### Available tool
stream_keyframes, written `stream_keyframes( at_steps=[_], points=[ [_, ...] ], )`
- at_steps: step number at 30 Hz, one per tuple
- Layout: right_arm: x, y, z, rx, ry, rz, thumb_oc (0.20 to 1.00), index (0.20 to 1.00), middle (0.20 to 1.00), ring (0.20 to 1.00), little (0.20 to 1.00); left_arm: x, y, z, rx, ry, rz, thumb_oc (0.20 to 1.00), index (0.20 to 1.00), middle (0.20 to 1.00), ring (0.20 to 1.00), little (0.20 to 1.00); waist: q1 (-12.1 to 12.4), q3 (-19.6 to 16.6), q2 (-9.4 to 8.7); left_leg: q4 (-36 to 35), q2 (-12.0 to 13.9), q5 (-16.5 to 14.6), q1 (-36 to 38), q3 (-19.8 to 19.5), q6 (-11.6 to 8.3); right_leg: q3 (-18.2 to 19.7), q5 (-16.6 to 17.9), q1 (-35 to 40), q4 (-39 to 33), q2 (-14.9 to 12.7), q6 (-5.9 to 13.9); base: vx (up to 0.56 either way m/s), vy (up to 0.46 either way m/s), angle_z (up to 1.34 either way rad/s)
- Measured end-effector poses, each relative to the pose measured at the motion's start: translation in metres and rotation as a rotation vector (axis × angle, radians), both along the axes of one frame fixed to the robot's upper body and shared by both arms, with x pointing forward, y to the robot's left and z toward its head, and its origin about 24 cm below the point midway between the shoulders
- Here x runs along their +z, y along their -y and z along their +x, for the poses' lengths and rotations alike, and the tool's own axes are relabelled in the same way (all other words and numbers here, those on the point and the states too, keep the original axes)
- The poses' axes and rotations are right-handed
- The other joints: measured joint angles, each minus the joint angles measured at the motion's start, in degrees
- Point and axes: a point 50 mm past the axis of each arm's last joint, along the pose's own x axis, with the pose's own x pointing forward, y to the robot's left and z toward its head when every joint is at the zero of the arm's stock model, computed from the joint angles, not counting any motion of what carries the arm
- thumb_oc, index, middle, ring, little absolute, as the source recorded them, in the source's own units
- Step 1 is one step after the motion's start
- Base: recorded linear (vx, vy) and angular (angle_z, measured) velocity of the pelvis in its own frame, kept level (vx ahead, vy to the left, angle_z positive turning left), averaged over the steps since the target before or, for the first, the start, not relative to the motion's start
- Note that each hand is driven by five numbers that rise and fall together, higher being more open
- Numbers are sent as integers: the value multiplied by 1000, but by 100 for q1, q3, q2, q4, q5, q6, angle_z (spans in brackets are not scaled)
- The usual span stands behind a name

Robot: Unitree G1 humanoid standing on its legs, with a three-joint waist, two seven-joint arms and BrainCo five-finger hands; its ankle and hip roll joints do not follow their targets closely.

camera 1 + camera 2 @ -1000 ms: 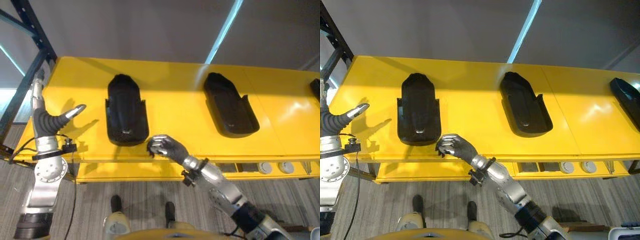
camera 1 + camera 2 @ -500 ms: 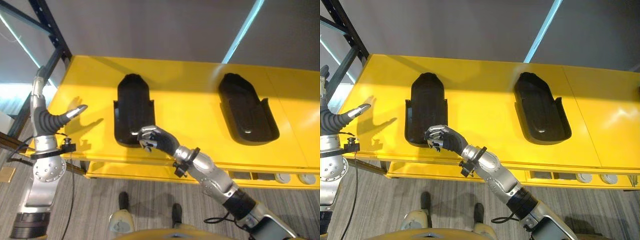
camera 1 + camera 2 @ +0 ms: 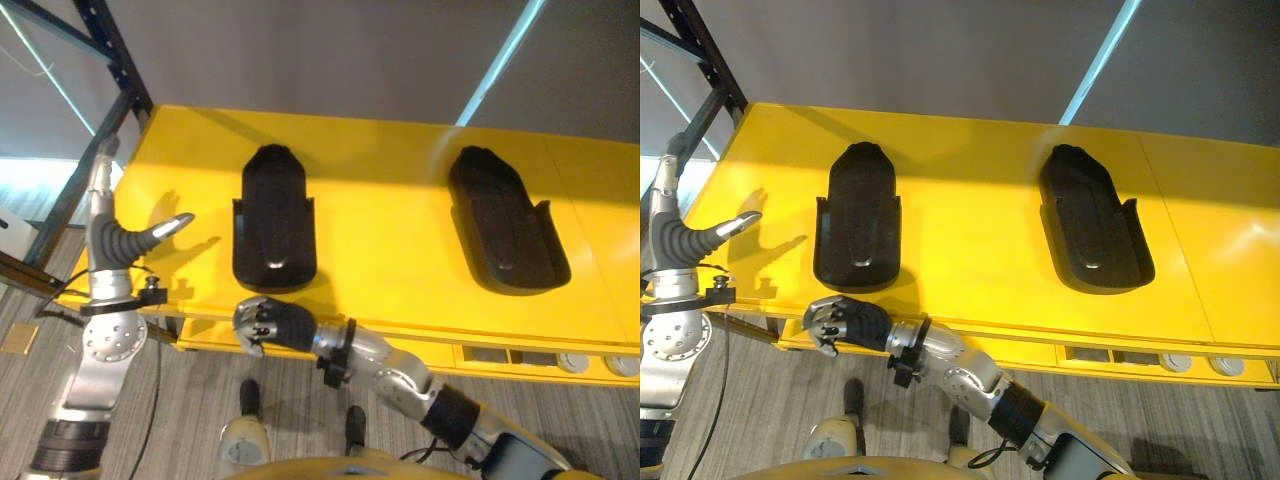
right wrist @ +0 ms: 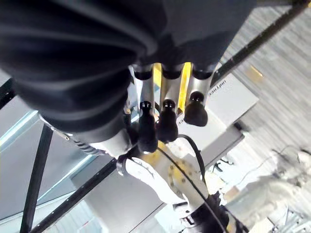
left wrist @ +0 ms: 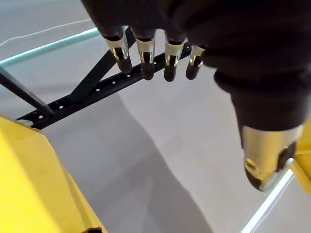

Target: Move parts from the plastic box to the shelf.

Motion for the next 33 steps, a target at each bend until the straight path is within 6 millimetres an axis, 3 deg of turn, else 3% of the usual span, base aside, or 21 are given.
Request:
stream_keyframes(
  at_steps=[5,19,23,26,33],
  points=[
    [22,-2,15,7,71,24,200,200,200,200,200,2,7,6,-37,6,-13,1000,1000,1000,1000,1000,1,-4,71,20,-33,-43,-5,-27,-22,-32,-13,3,49,-41,6,4,1,2],
    [19,-1,14,-17,50,32,200,200,200,200,200,0,7,7,-30,-14,-14,1000,1000,1000,1000,1000,-3,-4,128,57,-65,-21,-44,-124,41,-82,-104,-24,179,-66,12,3,3,3],
    [-5,5,15,-84,-44,6,200,200,200,200,200,-8,7,4,-45,-42,-84,1000,1000,1000,1000,1000,20,-12,134,55,-67,-14,-64,-144,48,-92,-109,-28,180,-60,12,0,0,0],
    [-24,20,11,-130,-103,-41,200,200,200,200,200,-14,-7,-5,-12,-64,-139,1000,1000,1000,1000,1000,75,-12,136,51,-60,-7,-150,-168,48,-109,-110,-106,179,-58,11,-3,-4,2],
    [-16,32,23,-178,-1,-74,200,200,200,200,200,-10,-12,-10,-27,-25,-193,1000,1000,1000,1000,1000,219,-11,138,2,-76,44,-266,-314,43,-233,-113,-137,178,-52,4,-1,-18,11]
  ],
)
